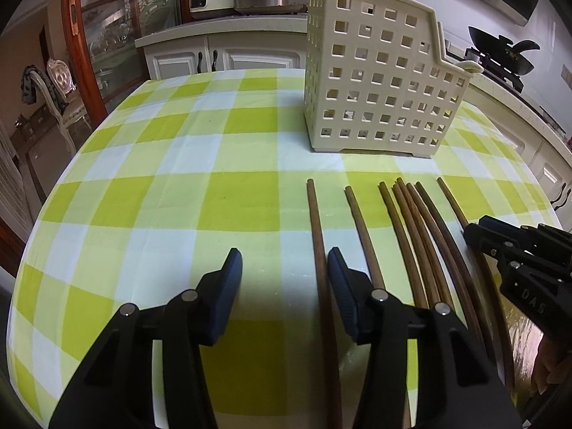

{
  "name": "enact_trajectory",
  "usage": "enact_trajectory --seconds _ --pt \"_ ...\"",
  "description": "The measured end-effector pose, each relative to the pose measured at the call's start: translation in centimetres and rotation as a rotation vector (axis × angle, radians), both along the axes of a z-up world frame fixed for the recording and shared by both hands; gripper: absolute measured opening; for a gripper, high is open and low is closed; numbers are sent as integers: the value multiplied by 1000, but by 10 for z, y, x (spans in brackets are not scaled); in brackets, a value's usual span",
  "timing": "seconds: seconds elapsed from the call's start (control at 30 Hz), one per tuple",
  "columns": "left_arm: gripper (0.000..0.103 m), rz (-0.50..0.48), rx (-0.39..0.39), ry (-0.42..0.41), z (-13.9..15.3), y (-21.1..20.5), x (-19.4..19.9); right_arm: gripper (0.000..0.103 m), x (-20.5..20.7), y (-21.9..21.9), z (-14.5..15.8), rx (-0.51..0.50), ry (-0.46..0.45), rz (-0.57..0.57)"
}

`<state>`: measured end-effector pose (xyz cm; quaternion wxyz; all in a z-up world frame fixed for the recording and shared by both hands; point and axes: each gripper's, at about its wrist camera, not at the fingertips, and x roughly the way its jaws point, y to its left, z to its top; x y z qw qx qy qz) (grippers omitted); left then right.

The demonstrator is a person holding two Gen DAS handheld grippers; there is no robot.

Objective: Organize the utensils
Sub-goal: 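Lower the left gripper onto a brown chopstick while the right gripper grasps another chopstick, then lift both held chopsticks upright and carry them over the white caddy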

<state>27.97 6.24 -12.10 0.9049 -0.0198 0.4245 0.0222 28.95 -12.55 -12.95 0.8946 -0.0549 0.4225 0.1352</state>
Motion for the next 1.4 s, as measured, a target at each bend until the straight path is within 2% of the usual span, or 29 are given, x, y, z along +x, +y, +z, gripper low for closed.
enact_trajectory --seconds 0.23,0.33,0.53,0.67,0.8,1.03,1.4 --pt "40 -21 18 13 1 -5 10 22 4 3 0 -13 -10 0" --pt "33 -36 23 17 1 -10 12 20 4 3 -1 -15 -13 3" --pt "20 -57 33 10 1 -19 13 10 5 2 -2 -13 -36 -7" --pt "7 -65 41 10 0 -20 14 8 7 -5 -2 24 -27 -14" --pt "7 -63 5 13 1 -16 13 8 8 -19 -3 112 -7 -35" --pt "6 -64 -28 -17 10 -12 5 8 2 -29 2 166 -11 -44" --pt "6 -48 -49 -136 58 -7 -30 8 -27 -35 46 213 -118 -29"
